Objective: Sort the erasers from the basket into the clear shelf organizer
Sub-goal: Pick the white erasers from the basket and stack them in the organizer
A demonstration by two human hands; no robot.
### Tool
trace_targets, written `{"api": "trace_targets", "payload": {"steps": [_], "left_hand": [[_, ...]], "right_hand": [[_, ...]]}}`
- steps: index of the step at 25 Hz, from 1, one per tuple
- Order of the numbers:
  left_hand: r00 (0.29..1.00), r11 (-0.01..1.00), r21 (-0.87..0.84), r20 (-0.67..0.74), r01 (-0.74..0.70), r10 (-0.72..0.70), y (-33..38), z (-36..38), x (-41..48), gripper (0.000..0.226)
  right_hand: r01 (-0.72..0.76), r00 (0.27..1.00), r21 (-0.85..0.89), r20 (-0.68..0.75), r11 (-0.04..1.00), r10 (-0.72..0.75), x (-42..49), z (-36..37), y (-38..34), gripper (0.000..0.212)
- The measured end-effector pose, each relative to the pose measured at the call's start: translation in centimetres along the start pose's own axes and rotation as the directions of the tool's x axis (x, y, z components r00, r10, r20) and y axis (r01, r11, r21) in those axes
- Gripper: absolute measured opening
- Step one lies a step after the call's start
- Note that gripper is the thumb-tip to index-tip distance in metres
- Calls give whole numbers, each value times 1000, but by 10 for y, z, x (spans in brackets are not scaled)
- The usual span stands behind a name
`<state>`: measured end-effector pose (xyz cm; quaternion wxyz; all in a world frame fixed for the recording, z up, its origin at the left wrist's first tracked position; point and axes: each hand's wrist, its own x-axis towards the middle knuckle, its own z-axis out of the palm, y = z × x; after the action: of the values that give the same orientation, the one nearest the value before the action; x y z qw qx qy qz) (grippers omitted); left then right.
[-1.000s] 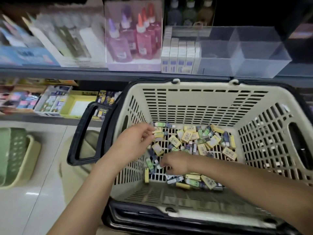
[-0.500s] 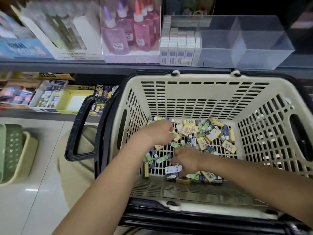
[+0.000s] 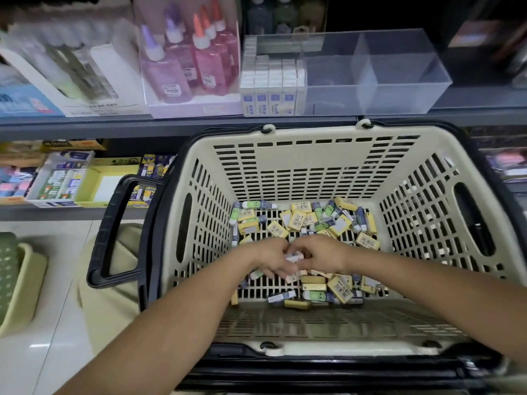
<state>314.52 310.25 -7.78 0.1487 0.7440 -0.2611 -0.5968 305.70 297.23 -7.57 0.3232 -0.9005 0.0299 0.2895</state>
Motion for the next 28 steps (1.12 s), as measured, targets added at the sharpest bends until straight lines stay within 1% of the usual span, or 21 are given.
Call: {"api": "trace_targets", "payload": {"steps": [2,3,4,5,6,7,8,9,10,11,12,14,16,18,20,21,22,23,25,26,28], "left_hand": [[1000,990,-136,0,28,-28,2,-13,-6,55],[999,988,-148,-13,42,-45,1,-18,-9,55],[998,989,-140,-23,54,-58,0,-22,-12,54],[997,989,-135,-34,61,-66,-1,-26,-14,50],[996,986,-153,-54,61,-70,-3,-29,-15,45],[994,979,-193,-81,59,-75,-5,-31,-16,40],[990,967,-245,-107,63,-91,-8,-34,-16,35],[985,951,-301,-129,74,-117,-11,-35,-17,32],[980,932,-353,-139,84,-141,-14,-37,-18,29],[978,914,-396,-140,88,-155,-16,-37,-18,27],[977,899,-430,-140,86,-161,-17,-37,-19,26],[978,877,-473,-130,81,-161,-15,-35,-19,22],[982,867,-490,-108,85,-158,-13,-32,-18,17],[983,871,-483,-100,86,-152,-11,-29,-17,18],[983,869,-489,-110,76,-148,-12,-29,-16,19],[982,864,-499,-117,70,-148,-13,-29,-15,18],[981,860,-507,-124,67,-150,-14,-29,-15,20],[979,858,-509,-134,65,-154,-15,-29,-14,21],[973,861,-505,-159,68,-170,-17,-30,-13,22],[969,861,-504,-169,70,-178,-18,-30,-12,21],[965,859,-506,-180,74,-190,-18,-31,-11,20]], "right_hand": [[-45,998,41,-51,998,47,-3,4,-1,54],[-58,996,58,-63,997,62,-2,10,-6,59],[-74,995,134,-62,988,83,0,17,-11,64],[-99,993,273,-41,957,115,4,22,-18,68],[-125,989,425,-18,896,147,8,26,-22,71],[-144,984,538,-11,831,178,12,27,-24,72],[-151,979,591,-24,792,205,15,27,-23,67],[-155,975,569,-45,807,219,15,25,-19,56],[-154,976,464,-63,872,206,14,22,-13,43],[-145,985,321,-47,936,169,11,20,-9,30],[-125,992,208,-1,970,128,9,19,-5,21],[-64,994,110,92,992,54,7,19,-3,17],[2,987,-30,160,1000,3,8,22,-7,20],[84,976,-248,217,965,-30,10,29,-11,26],[159,971,-493,237,855,-44,10,39,-15,28],[182,971,-547,230,817,-62,11,42,-17,26],[187,974,-541,213,820,-82,11,43,-17,23],[161,980,-462,178,872,-87,11,41,-16,21],[59,995,-190,86,980,-43,10,29,-11,19],[16,999,-82,36,997,-13,8,19,-8,18],[-56,996,62,-69,997,60,3,-3,3,19]]}}
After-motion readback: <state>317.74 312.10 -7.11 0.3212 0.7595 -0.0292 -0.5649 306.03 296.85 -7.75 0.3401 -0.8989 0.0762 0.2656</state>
